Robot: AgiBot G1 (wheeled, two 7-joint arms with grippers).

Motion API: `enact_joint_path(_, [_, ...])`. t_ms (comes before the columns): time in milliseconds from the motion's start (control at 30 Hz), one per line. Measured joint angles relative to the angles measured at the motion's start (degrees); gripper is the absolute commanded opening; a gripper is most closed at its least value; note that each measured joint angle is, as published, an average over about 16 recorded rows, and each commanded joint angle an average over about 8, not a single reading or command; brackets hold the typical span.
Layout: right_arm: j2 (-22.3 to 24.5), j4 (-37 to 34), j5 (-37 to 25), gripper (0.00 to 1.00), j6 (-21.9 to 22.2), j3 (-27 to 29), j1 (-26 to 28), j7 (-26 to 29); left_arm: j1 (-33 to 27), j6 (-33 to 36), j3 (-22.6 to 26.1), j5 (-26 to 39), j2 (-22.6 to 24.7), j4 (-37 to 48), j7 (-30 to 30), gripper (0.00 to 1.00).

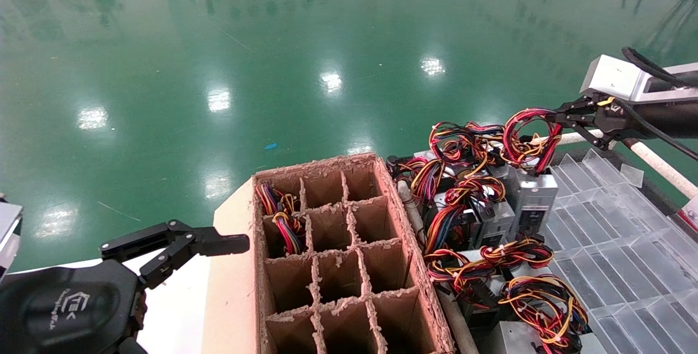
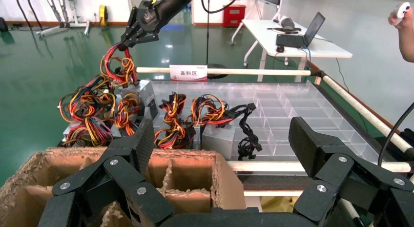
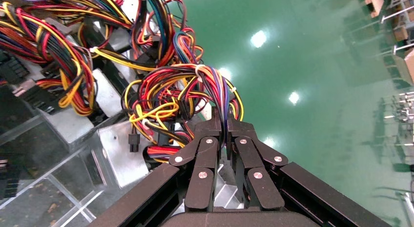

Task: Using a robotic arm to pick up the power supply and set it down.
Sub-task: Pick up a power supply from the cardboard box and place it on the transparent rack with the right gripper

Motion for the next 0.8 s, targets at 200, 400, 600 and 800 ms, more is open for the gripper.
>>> enact_joint_path(200, [-0.2,-0.2,-0.1,0.00,-0.1,-0.1,-1.0,0.5,0.0,0.0,0.0,0.0,0.0,0.0,0.0,1.00])
enact_joint_path(400, [-0.1,-0.3,-0.1,0.00,0.2,0.0,-2.1,0.9,0.0,0.0,0.0,0.0,0.0,0.0,0.0,1.00])
enact_joint_path(600, [0.7,-0.5,-0.2,0.00,-0.1,-0.2,-2.8,1.2,0.0,0.0,0.0,0.0,0.0,0.0,0.0,1.00])
enact_joint_path(800, [2.1,-0.6,-0.7,0.00,0.0,-0.5,-2.9,1.6,0.0,0.0,0.0,0.0,0.0,0.0,0.0,1.00])
